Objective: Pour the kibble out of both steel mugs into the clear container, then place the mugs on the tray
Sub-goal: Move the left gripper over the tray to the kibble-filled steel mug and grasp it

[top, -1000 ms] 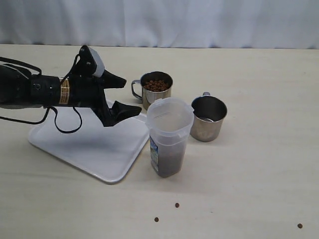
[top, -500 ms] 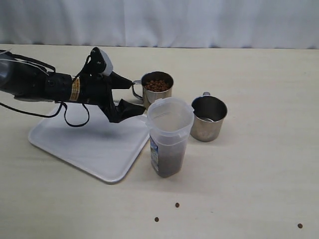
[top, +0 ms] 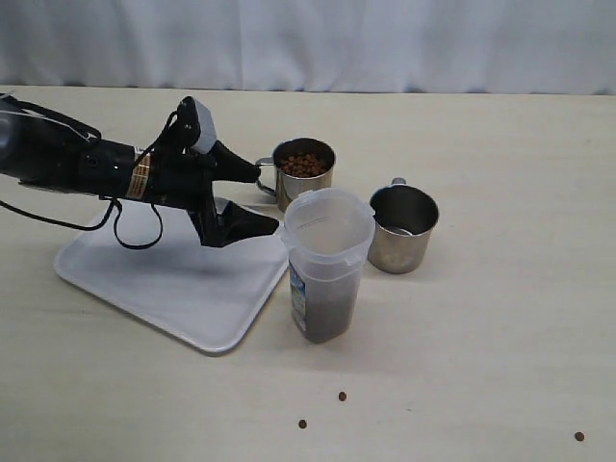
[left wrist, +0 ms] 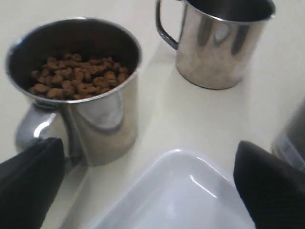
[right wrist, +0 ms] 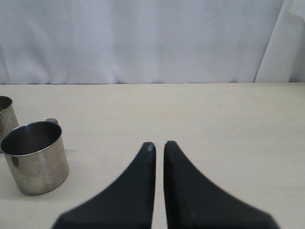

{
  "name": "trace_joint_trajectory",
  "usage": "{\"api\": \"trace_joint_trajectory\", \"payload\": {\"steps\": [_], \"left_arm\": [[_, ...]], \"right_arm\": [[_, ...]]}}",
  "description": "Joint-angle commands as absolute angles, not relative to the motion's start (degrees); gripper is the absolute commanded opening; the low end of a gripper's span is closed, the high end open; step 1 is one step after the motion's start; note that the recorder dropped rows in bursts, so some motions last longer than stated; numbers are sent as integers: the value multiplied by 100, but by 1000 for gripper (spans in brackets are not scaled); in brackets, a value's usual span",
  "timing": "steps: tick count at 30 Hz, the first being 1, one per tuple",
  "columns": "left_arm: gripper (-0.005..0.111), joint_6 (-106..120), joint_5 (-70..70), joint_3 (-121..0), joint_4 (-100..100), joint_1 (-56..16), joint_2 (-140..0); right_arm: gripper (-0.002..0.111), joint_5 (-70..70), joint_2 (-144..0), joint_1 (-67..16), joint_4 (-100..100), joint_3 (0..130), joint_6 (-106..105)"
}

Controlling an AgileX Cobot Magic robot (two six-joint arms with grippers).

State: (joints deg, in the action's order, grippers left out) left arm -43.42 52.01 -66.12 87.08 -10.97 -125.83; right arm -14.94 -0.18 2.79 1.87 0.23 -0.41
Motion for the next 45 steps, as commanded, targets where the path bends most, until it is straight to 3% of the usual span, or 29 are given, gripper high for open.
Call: {"api": "trace_joint_trajectory", "payload": {"steps": [1,45], "left_arm": [[74,-4026,4738,-6809,7971,-1222,-12766],[74,-4715,4402,-8637,8261,-1917,-13873]], "right_arm": [[5,-1485,0,322,178,0,-42],[5,-1485,0,322,178,0,-42]]}}
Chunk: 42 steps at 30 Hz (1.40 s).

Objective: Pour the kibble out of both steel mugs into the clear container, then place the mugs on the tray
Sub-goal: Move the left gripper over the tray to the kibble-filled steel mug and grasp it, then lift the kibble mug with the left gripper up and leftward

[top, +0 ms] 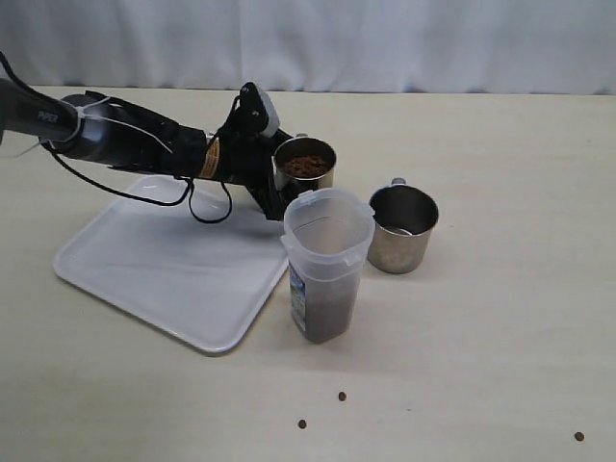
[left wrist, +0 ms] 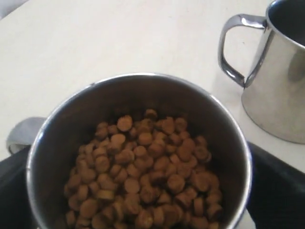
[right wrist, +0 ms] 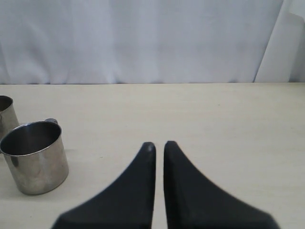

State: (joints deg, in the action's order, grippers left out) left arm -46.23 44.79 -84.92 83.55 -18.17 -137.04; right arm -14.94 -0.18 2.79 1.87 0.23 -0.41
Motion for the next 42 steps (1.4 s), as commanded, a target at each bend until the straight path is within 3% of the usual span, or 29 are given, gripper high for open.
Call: {"api": "trace_joint_trajectory", "payload": {"steps": [1,17,19,24,27,34,38,42], "left_arm": [[74,-4790,4392,-8694,8277,-1932,-13940],[72,-4928,4204,-9173,8288,-2022,-14314],[62,-4954,4079,-9216,8274,-2032,-14323],[14,-5385,3987,-9439,8169,-2002,-14285],[0,-5512,3905,-9443,8313,-1875,-14063],[0,-8026,4115,-9390,9995,-1486,-13224],[0,-8128,4307,-9016,9995,-1359,-12632],[0,-8035,3617,-8341,9995,-1334,-11897]], "right_arm": [[5,-1485,0,322,178,0,-42],[5,-1485,0,322,178,0,-42],[5,-1485,0,322,178,0,-42],[5,-1485,0,322,178,0,-42],[5,-1485,0,322,178,0,-42],[5,-1485,0,322,178,0,-42],[5,-1485,0,322,178,0,-42],[5,-1485,0,322,178,0,-42]]}}
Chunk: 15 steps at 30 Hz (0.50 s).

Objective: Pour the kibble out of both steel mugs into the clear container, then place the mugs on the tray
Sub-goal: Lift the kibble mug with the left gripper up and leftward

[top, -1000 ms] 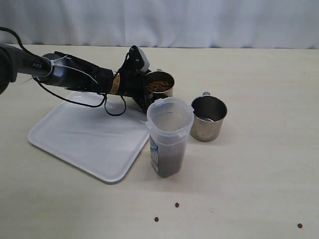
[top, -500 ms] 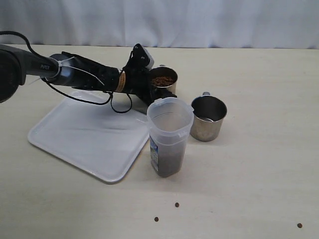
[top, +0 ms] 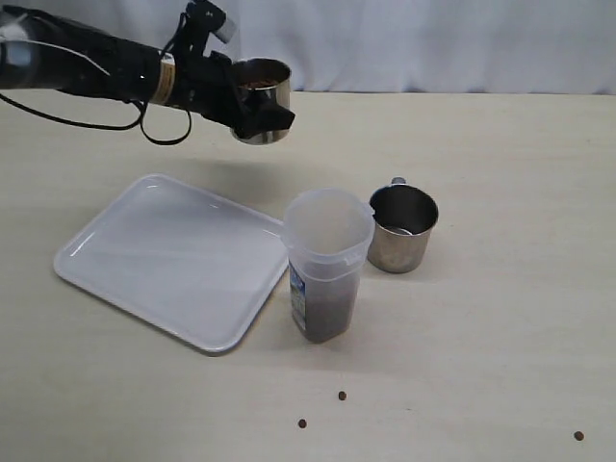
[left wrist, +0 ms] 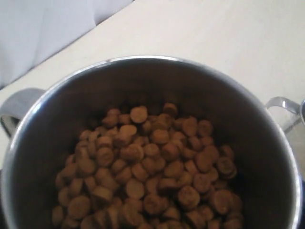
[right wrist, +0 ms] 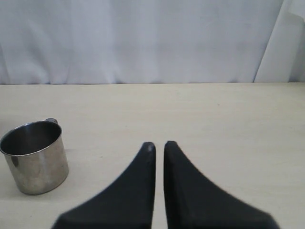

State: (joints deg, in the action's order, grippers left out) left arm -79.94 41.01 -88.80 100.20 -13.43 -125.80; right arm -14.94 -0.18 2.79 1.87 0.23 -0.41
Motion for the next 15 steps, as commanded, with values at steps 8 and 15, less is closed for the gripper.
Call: {"api": "trace_joint_trajectory", "payload": {"steps": [8,15], "left_arm": [[0,-7687,1647,-6534,9995,-1543,-10156],[0,-7377,-422,-5281,9995,-2717,-9071]], "right_arm": [[5,-1485,0,322,178,0,-42],[5,-1485,0,322,178,0,-42]]}}
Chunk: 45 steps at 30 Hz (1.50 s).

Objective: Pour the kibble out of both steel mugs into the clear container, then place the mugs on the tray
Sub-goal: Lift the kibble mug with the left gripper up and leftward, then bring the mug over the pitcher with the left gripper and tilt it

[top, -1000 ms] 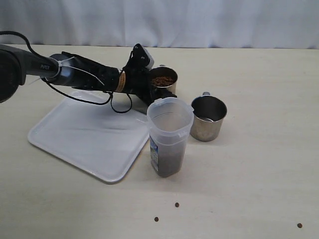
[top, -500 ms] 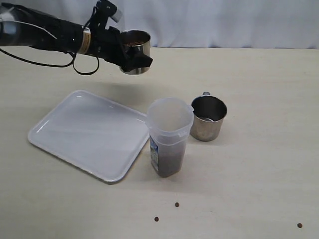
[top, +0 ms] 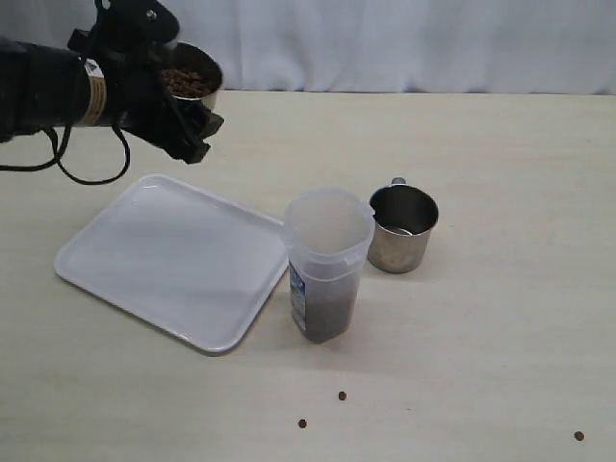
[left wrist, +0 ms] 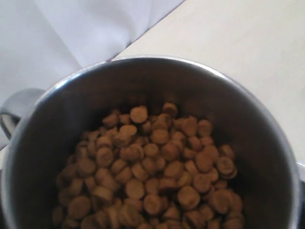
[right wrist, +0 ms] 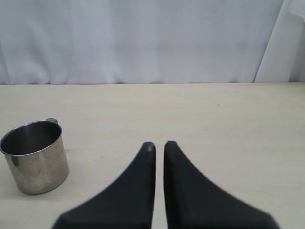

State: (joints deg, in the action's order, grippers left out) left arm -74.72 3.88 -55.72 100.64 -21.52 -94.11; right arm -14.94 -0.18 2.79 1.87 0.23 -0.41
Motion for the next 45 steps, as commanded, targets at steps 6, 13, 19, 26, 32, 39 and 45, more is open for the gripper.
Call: {"api": "trace_joint_trajectory", "payload": {"steps": [6,13,19,26,32,39,45], "left_arm": [[0,-7061,-1748,-5217,9995,-3963,-9020],[0,-6649,-2671,-5217,9995,-4761,-9020],[0,-5177,-3979,-5209,9114,-5598,-9020],[0,-4897,-4563,-5209,9070,-6101,-9020],[0,-4361,-4674,-5209,9070,-6146,-9047],[0,-3848,-4284,-5209,9282,-6146,-9047],[0,-3738,-4090,-5209,9546,-6146,-9047]], "right_arm": [[5,-1485,0,322,178,0,-42],[5,-1485,0,322,178,0,-42],[5,-1485,0,322,178,0,-42],[5,-1485,0,322,178,0,-42],[5,-1485,0,322,178,0,-42],[5,-1485,0,322,178,0,-42],[5,-1485,0,322,178,0,-42]]}}
